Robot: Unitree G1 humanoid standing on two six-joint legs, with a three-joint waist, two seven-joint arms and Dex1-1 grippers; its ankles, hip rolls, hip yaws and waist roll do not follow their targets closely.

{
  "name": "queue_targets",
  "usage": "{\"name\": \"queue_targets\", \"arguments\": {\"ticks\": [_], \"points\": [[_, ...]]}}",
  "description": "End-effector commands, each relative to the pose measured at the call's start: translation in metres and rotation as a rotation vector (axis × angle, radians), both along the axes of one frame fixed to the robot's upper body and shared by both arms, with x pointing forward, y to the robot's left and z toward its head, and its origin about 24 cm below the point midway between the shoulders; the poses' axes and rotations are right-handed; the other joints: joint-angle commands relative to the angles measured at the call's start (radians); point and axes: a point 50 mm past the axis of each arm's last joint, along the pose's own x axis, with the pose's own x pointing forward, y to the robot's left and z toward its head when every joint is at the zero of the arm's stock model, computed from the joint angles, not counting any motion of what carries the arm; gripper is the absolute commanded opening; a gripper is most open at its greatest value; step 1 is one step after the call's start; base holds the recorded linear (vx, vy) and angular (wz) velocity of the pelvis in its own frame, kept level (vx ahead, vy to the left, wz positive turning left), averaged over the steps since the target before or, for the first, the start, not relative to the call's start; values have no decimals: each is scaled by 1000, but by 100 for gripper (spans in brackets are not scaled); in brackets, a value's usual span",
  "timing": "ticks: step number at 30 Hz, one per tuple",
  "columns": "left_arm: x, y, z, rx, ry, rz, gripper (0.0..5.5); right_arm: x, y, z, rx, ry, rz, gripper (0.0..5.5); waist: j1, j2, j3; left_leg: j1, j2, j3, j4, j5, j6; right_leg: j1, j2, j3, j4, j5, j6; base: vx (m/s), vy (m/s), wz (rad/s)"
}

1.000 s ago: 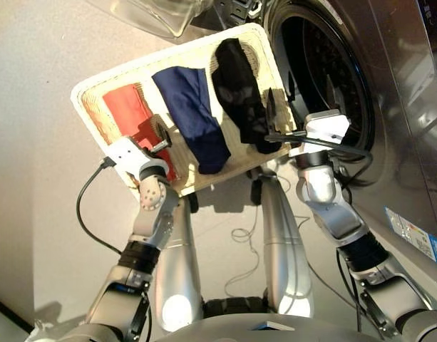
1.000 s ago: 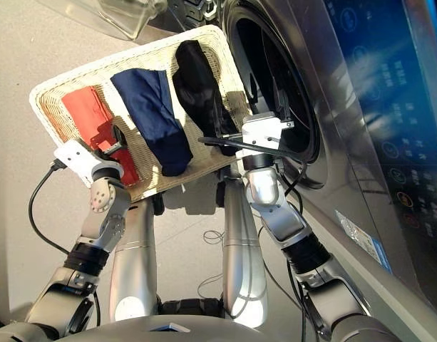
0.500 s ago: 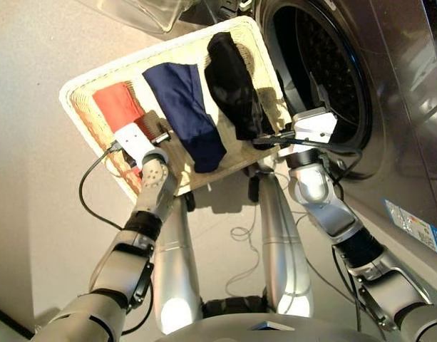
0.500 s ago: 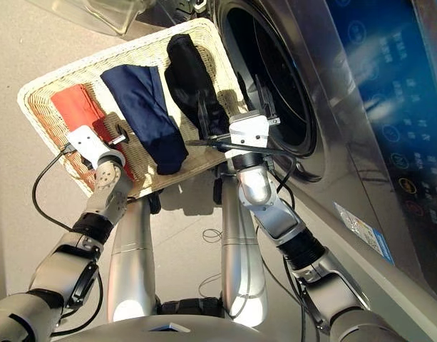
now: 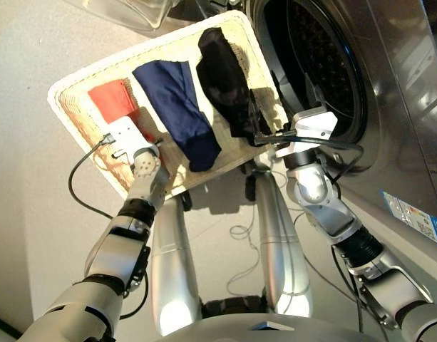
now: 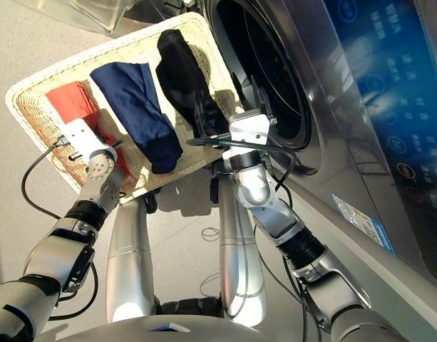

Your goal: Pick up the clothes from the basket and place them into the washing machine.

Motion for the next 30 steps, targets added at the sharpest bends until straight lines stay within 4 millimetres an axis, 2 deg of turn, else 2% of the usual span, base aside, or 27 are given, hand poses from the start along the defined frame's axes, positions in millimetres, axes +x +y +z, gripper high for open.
{"name": "queue_targets", "arguments": {"ticks": [1,4,5,6,12,15,17,20,23,26,27,28,29,30], "points": [[0,11,-3,1,26,23,0,-23,2,23,105,-139,91,550,-14,-11,-8,-23,-32,-29,-11,29,17,34,-21,19,27,-81,65,0,0,0],[-2,10,-2,1,1,11,0,-23,0,22,112,-131,83,550,-11,-8,-8,-16,-33,-28,-26,37,14,40,-21,18,16,-76,64,32,0,-3],[-4,8,-3,2,-7,4,0,-23,-1,20,112,-123,77,550,-8,-4,-8,9,-32,-31,-26,7,10,61,-20,17,23,-105,68,0,0,0],[-4,5,1,3,-37,-9,0,-22,-2,20,113,-123,69,550,-8,-4,-8,-3,-36,-25,-50,48,13,53,-22,17,-3,-67,66,0,0,0],[-28,-21,14,15,-241,-114,0,-13,-12,8,111,-42,40,550,16,8,-8,92,-55,-12,-186,98,7,142,-29,4,-118,-24,72,-13,-3,5],[-40,-30,27,77,-342,-180,0,-11,-16,4,132,-4,66,550,29,9,-8,170,-66,-8,-264,123,3,220,-32,-1,-185,-4,79,19,-8,19],[-56,-39,40,176,-440,-282,0,-11,-20,1,88,30,128,550,48,13,-8,269,-80,-6,-349,149,-1,317,-38,-10,-253,12,86,80,-40,96],[-65,-46,48,222,-489,-338,0,-10,-24,-2,122,68,144,550,60,15,-8,340,-90,-5,-403,164,1,389,-44,-12,-302,26,92,72,-22,172],[-80,-57,76,345,-628,-457,0,-9,-23,5,117,57,188,550,76,22,-8,452,-103,-9,-485,188,7,493,-48,-14,-370,46,101,67,12,5],[-91,-64,92,400,-713,-560,0,-8,-21,11,85,64,243,550,83,18,-8,541,-105,-4,-532,195,13,578,-53,-15,-410,53,106,69,4,-4],[-96,-69,99,452,-752,-606,0,-11,-20,20,49,18,255,550,85,19,-10,568,-105,-8,-540,189,13,602,-53,-13,-412,47,107,54,5,23],[-98,-71,103,465,-772,-627,0,-11,-20,22,51,11,264,429,87,21,-17,576,-105,-7,-543,193,15,611,-53,-15,-420,50,108,0,0,0],[-103,-74,112,494,-819,-673,0,-8,-15,29,37,23,328,270,90,19,-27,591,-102,-9,-540,190,17,621,-51,-12,-412,46,106,0,0,0],[-103,-73,113,494,-819,-672,0,-8,-15,29,37,23,329,237,90,18,-26,591,-102,-8,-541,190,17,620,-51,-12,-412,46,106,0,0,0]]}}
